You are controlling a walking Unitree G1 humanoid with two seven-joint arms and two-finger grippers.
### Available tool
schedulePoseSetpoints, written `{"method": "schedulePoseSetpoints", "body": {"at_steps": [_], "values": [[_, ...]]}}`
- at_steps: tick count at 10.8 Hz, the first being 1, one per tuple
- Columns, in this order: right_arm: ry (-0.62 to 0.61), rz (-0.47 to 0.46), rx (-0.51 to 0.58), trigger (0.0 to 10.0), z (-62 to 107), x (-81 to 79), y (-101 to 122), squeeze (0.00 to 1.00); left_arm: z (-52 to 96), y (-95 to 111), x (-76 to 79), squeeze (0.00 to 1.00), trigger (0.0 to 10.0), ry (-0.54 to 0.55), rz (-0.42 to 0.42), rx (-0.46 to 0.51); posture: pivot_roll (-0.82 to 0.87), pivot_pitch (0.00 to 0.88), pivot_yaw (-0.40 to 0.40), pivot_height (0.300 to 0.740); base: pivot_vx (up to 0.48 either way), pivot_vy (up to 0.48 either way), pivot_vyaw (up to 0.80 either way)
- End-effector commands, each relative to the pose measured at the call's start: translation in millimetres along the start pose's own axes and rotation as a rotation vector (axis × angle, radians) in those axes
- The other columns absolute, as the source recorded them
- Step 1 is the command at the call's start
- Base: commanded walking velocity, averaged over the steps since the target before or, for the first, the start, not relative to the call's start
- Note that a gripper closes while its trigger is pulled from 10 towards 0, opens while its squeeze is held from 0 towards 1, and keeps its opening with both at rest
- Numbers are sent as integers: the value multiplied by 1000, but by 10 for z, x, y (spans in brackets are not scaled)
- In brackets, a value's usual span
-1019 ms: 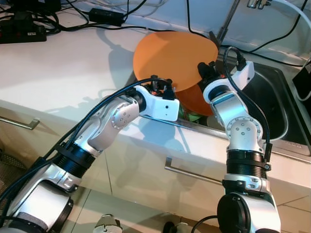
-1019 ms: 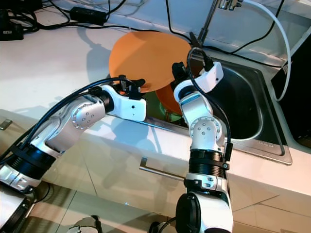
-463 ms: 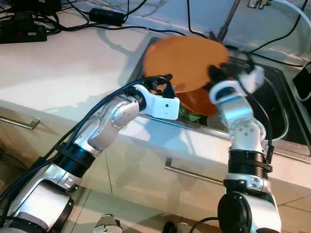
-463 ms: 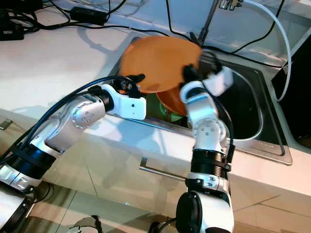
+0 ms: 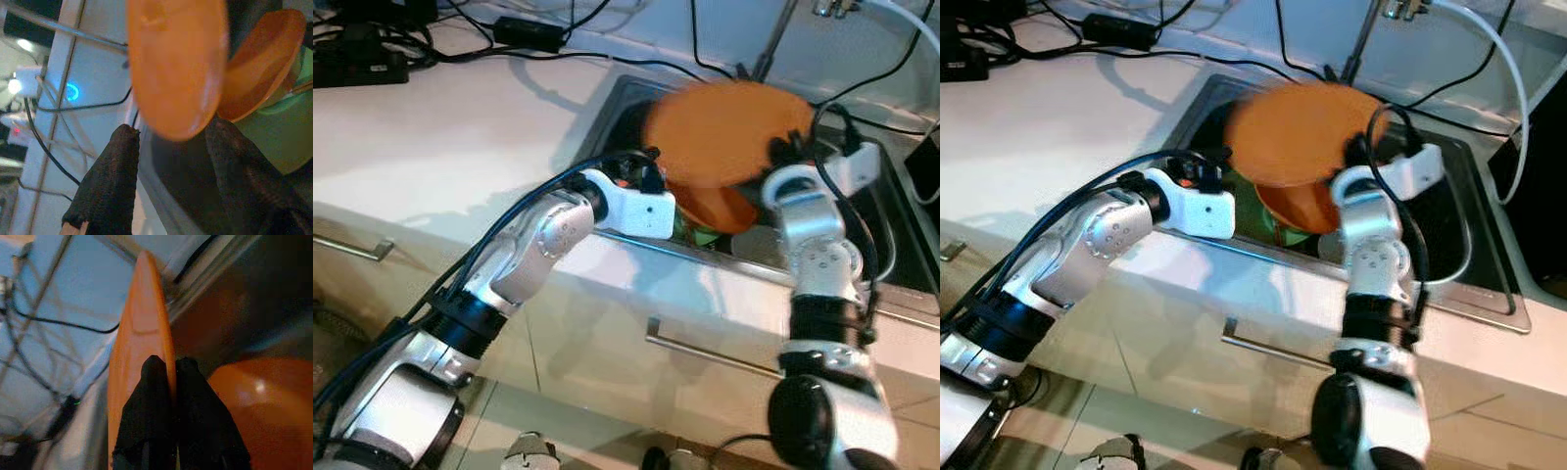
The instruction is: Kitchen organization
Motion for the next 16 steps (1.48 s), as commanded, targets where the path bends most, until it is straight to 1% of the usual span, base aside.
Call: {"method": "schedulePoseSetpoints", "body": {"at_steps": [1, 2, 3, 4, 5, 6, 7, 8, 9, 10, 11, 12, 13, 15, 16], "values": [[14, 53, 54, 10000, -6, -7, 106, 0, -2, 57, -10, 0, 10000, 7, 40, 20, 64, 85, -130, 740, 0, 0, 0], [-8, 96, 64, 10000, -14, 54, 111, 0, 2, 56, -1, 0, 10000, 19, 97, 12, 68, 86, -129, 740, 0, 0, 0], [-33, 198, 79, 10000, -28, 133, 121, 0, 5, 44, 13, 0, 10000, 36, 189, -6, 70, 87, -130, 740, 0, 0, 0], [-31, 316, 85, 10000, -44, 162, 112, 0, 6, 10, 31, 0, 10000, 72, 352, -37, 70, 89, -131, 740, 0, 0, 0], [-22, 396, 85, 10000, -59, 170, 82, 0, 7, -17, 56, 0, 10000, 100, 470, -65, 69, 89, -132, 740, 0, 0, 0], [-34, 421, 68, 10000, -69, 205, 41, 0, 1, 12, 43, 0, 10000, 116, 514, -64, 69, 89, -132, 740, 0, 0, 0], [-46, 435, 49, 10000, -80, 266, -14, 0, -17, 118, -3, 0, 10000, 139, 574, -36, 73, 91, -135, 740, 0, 0, 0], [-49, 443, 29, 10000, -84, 306, -66, 0, -29, 173, 2, 0, 10000, 147, 636, -33, 75, 91, -135, 740, 0, 0, 0], [-52, 447, 17, 10000, -83, 327, -96, 0, -26, 162, 28, 0, 10000, 156, 692, -40, 75, 92, -135, 740, 0, 0, 0], [-71, 430, 2, 10000, -83, 387, -135, 0, -25, 167, 29, 0, 10000, 195, 834, -27, 75, 93, -135, 740, 0, 0, 0], [-76, 432, -3, 10000, -84, 405, -147, 0, -22, 179, 31, 0, 10000, 203, 872, -28, 75, 93, -135, 740, 0, 0, 0], [-84, 414, -16, 10000, -83, 433, -177, 0, -11, 197, 60, 0, 10000, 201, 933, -34, 76, 91, -134, 740, 0, 0, 0], [-106, 385, -36, 10000, -82, 498, -220, 0, -2, 204, 99, 0, 10000, 198, 1003, -52, 78, 89, -134, 740, 0, 0, 0], [-152, 344, -73, 10000, -54, 632, -313, 0, 0, 189, 128, 0, 10000, 217, 1101, -67, 84, 84, -133, 740, 0, 0, 0], [-156, 341, -81, 10000, -48, 650, -338, 0, 1, 170, 137, 0, 10000, 222, 1131, -78, 85, 81, -133, 740, 0, 0, 0]]}}
Point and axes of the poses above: a point about 5 cm out from each wrist's last joint towards the gripper, its own z axis pointing back from the gripper into the wrist, its own y axis along the axis of the wrist's last joint, x = y × z, the point moved 1 cm from there along -z, pointing out of the wrist towards the gripper, and after that the axes turned 1 degree about -z, right-handed, at the moved point
